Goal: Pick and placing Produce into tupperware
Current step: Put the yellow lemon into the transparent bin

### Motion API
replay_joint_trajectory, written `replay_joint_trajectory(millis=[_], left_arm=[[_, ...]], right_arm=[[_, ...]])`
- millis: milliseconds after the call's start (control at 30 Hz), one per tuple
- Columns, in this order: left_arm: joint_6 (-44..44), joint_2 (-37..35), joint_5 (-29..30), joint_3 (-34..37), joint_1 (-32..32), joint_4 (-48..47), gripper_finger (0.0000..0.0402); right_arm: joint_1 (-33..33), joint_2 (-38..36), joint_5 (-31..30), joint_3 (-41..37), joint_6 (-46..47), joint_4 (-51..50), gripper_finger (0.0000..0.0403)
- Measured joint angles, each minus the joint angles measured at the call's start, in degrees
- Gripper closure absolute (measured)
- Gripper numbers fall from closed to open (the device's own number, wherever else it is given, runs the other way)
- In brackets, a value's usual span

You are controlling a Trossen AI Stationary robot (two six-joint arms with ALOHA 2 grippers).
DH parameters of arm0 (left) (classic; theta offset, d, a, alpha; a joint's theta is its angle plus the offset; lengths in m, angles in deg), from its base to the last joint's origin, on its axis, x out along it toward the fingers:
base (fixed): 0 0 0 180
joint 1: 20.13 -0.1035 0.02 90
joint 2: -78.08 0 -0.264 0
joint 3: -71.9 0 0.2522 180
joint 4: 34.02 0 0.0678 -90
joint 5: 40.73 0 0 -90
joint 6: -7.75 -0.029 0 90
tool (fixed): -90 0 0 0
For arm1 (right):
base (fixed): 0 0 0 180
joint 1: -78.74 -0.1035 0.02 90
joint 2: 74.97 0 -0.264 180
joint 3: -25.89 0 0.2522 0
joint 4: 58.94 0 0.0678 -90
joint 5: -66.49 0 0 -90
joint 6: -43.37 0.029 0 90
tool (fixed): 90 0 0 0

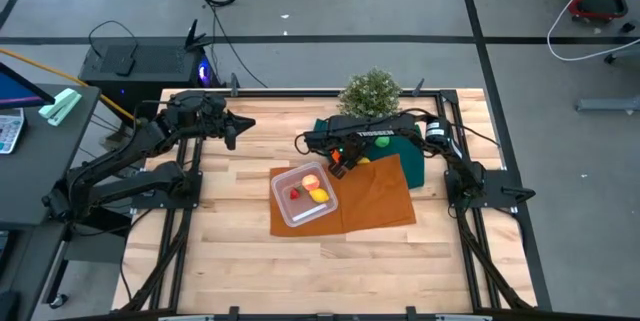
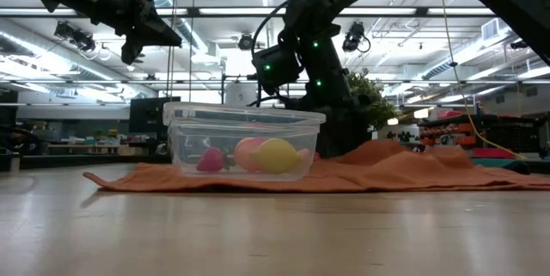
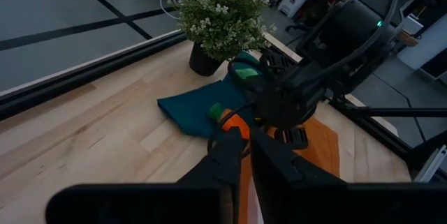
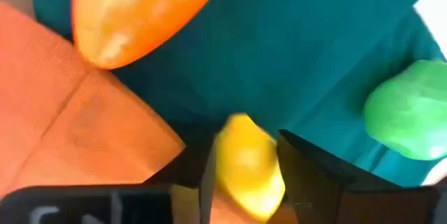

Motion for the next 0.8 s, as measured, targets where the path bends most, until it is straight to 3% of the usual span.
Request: replay_joint_trajectory(millis=[400,800], left_arm=[[0.0,0.0,0.0,0.0,0.0,0.0,0.0366],[0.0,0.0,0.0,0.0,0.0,0.0,0.037]], right_arm=[[0.0,-0.3,0.7,0.4,-2.6,-0.4,0.0354],[-0.1,-0.4,0.3,2.1,-4.1,-3.5,0.0284]])
